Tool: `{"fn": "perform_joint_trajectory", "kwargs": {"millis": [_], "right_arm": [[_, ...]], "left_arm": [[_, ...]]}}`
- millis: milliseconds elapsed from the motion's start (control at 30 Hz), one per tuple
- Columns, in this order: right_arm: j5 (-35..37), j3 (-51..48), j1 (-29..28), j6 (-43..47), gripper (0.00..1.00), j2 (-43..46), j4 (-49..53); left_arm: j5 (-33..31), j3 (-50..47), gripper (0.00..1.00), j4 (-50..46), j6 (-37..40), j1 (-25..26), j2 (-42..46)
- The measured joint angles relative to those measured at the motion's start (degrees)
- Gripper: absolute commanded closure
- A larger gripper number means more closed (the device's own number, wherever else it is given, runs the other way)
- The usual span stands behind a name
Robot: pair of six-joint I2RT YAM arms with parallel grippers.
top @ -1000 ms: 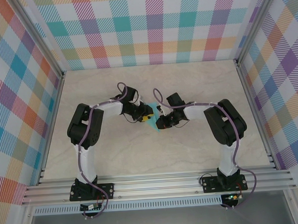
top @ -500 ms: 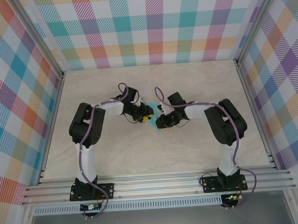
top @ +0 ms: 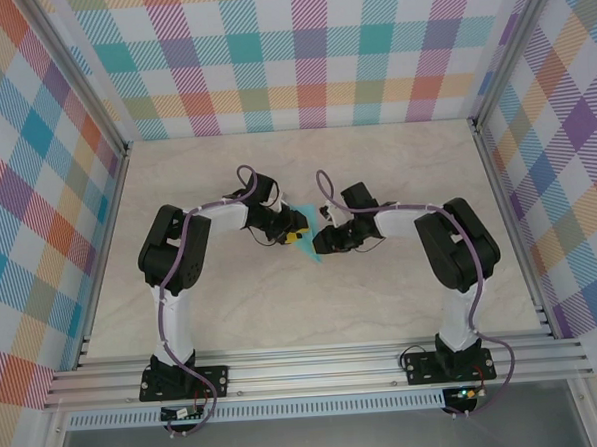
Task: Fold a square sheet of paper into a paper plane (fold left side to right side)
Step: Fourth fold the wing at the center of the table.
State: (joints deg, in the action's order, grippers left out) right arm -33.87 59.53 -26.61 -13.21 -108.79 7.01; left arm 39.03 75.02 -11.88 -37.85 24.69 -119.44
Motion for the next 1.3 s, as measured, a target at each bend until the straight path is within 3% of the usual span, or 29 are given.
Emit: {"fn": "perform_joint_trajectory", "kwargs": {"millis": [300,567,1300], "right_arm": [[-8.0,1.4,6.7,-6.4,0.67,0.0,-5.6],[-10.7,7.8,6.7,-11.1,0.69,-7.2,-8.4],[-13.4,11.4,5.4,-13.0,0.70,-11.9,-8.3]], "left_arm": [[-0.1,0.0,0.64,0.0,0.0,0.0,0.0],[-0.1,0.0,0.65,0.0,0.0,0.0,0.0],[-0.1,0.0,0.65,0.0,0.2,0.0,0.0]]}}
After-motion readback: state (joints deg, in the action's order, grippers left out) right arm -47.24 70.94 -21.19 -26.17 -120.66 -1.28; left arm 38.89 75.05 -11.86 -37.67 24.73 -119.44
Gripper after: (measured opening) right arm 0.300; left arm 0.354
